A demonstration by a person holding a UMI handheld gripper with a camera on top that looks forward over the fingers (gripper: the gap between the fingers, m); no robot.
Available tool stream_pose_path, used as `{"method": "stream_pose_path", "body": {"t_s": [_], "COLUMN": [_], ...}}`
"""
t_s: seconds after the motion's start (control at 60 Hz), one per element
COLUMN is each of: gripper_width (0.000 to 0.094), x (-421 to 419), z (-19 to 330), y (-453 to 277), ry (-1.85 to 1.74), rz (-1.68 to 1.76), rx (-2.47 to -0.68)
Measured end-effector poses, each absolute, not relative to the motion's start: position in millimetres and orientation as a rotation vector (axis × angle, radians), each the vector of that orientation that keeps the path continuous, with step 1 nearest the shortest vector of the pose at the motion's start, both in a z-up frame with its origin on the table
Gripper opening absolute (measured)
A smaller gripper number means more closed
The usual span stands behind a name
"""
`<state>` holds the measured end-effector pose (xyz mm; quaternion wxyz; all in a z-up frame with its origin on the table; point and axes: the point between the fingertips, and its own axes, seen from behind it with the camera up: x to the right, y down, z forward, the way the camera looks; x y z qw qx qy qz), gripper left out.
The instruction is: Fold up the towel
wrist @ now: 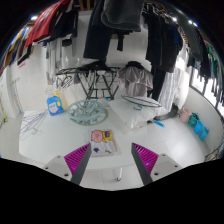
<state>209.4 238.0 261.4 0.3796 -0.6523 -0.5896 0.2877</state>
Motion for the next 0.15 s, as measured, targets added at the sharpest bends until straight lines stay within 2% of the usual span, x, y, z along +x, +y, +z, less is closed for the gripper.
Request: {"method": "stream_pose_path", "body": {"t_s": [0.15], "gripper_width": [0.0847], "x": [213.7], "z": [257.5], "y": [239.3], "ry": [-1.487], "rz": [0.750], "rx": [-1.699]}}
